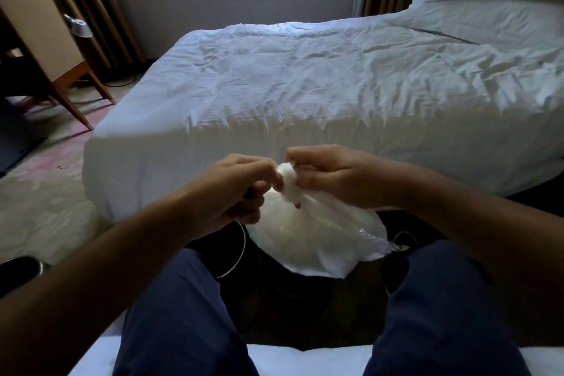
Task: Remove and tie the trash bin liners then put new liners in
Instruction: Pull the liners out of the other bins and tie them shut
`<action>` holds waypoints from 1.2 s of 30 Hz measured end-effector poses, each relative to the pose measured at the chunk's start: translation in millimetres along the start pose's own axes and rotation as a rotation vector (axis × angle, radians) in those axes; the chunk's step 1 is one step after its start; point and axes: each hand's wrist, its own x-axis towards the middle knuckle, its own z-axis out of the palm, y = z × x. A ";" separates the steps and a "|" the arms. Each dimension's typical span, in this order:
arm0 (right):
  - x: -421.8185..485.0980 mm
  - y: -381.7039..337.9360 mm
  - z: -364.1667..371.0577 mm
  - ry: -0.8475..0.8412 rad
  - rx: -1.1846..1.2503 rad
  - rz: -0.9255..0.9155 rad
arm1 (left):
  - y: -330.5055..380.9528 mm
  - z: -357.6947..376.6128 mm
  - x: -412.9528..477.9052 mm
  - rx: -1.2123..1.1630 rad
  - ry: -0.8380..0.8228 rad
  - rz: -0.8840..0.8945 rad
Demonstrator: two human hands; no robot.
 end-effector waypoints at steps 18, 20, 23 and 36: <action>13.6 -10.9 -5.6 0.349 0.318 -0.211 | 5.6 21.2 0.1 -0.432 -0.073 0.243; 13.9 -13.6 -2.7 0.342 0.341 -0.215 | 5.5 20.8 -0.3 -0.403 -0.061 0.289; 12.8 -15.2 6.5 0.307 0.460 -0.208 | 6.3 15.7 -2.1 -0.373 -0.028 0.261; 6.1 -15.5 8.7 0.169 0.464 -0.185 | 17.2 4.5 -17.6 -0.177 -0.030 0.120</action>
